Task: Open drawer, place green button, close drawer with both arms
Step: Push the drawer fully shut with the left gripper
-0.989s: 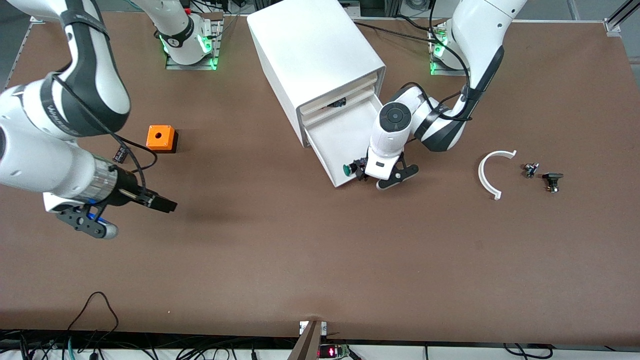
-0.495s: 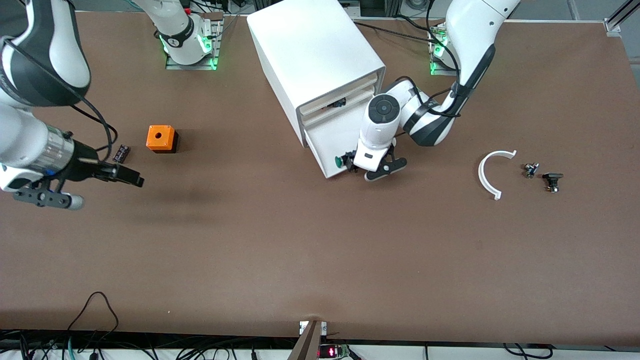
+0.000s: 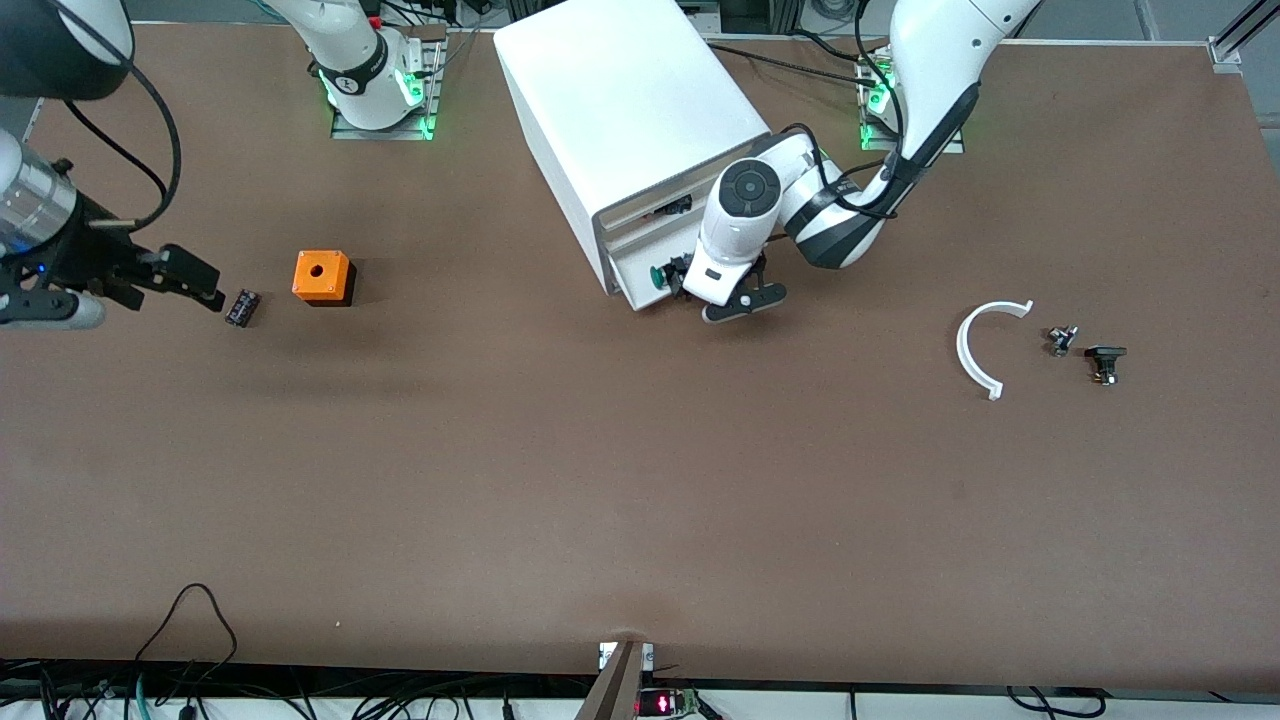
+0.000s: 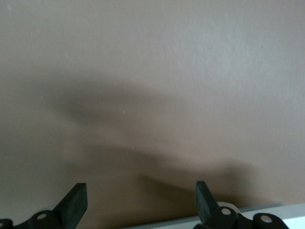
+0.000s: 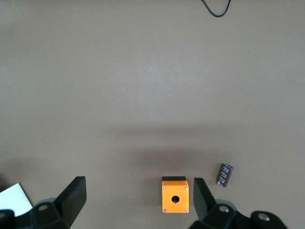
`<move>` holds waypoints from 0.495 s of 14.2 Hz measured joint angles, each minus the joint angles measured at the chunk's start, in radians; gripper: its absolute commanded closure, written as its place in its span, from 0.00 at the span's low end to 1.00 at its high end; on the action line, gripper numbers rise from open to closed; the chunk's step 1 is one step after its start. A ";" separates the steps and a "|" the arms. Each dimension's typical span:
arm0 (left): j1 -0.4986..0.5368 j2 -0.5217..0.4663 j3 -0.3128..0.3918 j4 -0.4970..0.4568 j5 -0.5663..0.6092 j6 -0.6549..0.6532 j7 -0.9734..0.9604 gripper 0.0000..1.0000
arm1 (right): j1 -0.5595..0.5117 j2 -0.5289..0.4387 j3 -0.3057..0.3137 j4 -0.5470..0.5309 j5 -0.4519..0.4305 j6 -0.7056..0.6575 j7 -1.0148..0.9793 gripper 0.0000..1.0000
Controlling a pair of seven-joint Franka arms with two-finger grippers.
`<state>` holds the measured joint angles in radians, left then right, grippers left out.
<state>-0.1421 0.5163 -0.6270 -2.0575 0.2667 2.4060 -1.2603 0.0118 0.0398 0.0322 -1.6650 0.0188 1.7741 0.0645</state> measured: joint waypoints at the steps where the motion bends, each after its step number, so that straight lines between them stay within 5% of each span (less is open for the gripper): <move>1: 0.000 0.000 -0.011 -0.007 0.000 0.000 -0.005 0.00 | 0.000 -0.019 0.000 -0.010 -0.007 0.000 -0.001 0.01; 7: -0.001 0.001 -0.047 -0.029 0.000 0.000 -0.014 0.00 | 0.000 -0.076 0.001 -0.030 -0.048 -0.008 -0.028 0.01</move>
<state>-0.1427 0.5177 -0.6736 -2.0865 0.2667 2.4060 -1.2742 0.0120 -0.0357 0.0334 -1.6953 -0.0297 1.7657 0.0361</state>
